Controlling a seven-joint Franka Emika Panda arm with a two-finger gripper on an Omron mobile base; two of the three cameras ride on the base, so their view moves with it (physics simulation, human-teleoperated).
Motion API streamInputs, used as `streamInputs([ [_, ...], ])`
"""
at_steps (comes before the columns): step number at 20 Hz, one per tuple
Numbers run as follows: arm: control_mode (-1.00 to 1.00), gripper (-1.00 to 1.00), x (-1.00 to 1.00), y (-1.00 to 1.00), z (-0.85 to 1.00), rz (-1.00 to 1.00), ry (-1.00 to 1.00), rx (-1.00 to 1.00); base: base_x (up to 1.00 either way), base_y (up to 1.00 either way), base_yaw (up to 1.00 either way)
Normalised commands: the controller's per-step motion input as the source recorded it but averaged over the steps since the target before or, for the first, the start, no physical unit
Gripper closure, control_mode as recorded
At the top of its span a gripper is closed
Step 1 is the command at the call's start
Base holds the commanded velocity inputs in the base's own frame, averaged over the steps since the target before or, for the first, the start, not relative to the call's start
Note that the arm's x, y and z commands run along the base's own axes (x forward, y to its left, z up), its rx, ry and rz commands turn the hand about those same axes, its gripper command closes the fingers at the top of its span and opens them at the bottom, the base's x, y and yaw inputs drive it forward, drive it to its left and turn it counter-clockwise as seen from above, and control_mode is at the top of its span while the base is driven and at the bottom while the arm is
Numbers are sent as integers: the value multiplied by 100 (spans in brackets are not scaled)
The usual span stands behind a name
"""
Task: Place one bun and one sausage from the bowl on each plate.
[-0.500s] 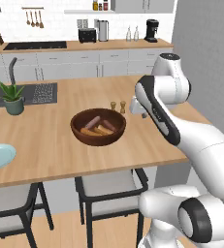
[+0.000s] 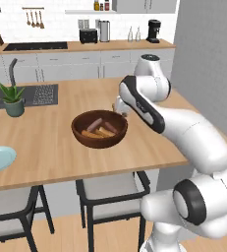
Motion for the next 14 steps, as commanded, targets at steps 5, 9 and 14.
streamInputs([
  [5, -100, -100, 99, 58, -48, 15, 31, -3, 0, 0, 0],
  [9, -100, -100, 100, 8, -70, 19, 37, 0, 0, 0, 0],
  [14, -100, -100, 97, 4, -81, 13, 13, -8, 0, 0, 0],
])
